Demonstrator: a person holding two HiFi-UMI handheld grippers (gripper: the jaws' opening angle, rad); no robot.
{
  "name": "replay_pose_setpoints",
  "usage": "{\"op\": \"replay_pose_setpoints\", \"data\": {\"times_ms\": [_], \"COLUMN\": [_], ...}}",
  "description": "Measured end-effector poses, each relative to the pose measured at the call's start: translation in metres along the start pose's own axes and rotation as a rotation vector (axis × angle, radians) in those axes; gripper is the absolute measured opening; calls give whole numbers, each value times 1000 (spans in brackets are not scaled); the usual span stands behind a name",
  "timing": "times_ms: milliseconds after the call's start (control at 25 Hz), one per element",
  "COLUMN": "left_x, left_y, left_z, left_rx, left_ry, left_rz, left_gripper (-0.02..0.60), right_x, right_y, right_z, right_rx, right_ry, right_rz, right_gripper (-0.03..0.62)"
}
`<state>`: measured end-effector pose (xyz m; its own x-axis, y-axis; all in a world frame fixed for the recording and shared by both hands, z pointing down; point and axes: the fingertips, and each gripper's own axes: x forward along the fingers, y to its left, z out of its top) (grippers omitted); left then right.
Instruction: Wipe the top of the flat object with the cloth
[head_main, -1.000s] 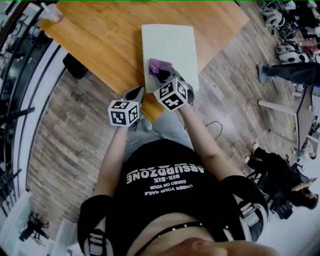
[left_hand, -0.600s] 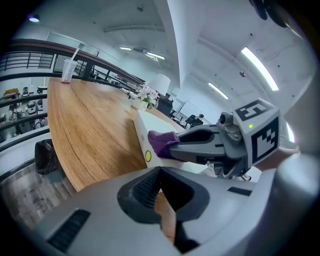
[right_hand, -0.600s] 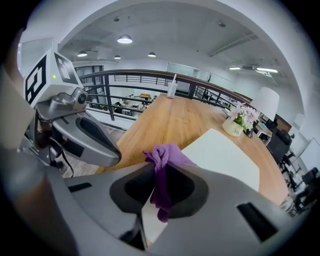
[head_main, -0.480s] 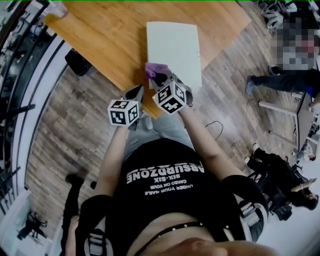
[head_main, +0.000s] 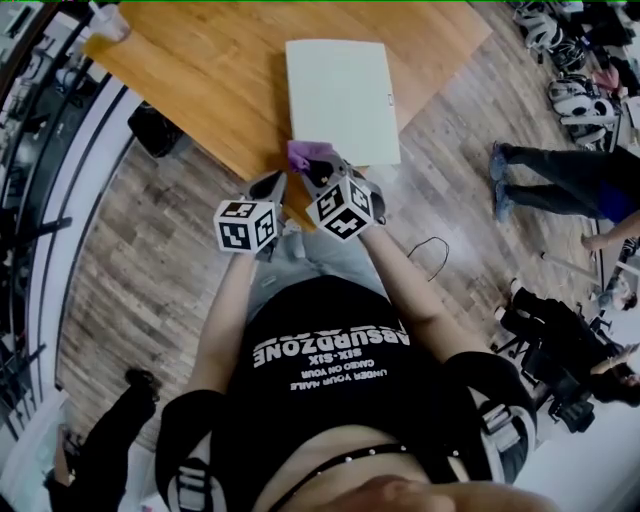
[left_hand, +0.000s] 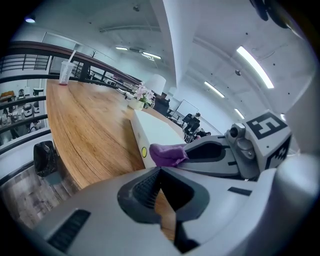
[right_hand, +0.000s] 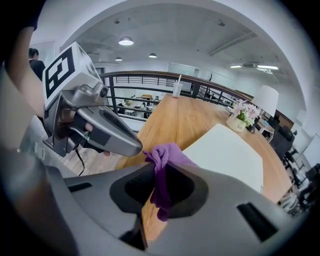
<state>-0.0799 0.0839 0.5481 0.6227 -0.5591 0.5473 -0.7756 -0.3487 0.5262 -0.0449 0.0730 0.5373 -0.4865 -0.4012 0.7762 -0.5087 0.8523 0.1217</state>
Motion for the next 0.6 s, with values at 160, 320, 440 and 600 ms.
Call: {"op": "replay_pose_setpoints", "data": {"times_ms": [160,320,440,600], "left_x": [0,1,3,8], "left_y": [-2,-3,-5,-8], "left_z": [-3,-2,0,1], "left_rx": [8,7,11,13], "left_ry": [1,4,5,8], "left_rz": [-4,-4,-6,-9], "left_gripper": [17,18,18,17], "right_x": [-2,-6,-10,-17], "right_y": [-1,-6,-11,-18], "right_z": [-3,-5,-10,-19], "right_rx": [4,11,19,34], "right_ry": [-3,-4,-3,-11], "right_rz": [-8,-9,-15,-20], "right_gripper": [63,63,63,63]}}
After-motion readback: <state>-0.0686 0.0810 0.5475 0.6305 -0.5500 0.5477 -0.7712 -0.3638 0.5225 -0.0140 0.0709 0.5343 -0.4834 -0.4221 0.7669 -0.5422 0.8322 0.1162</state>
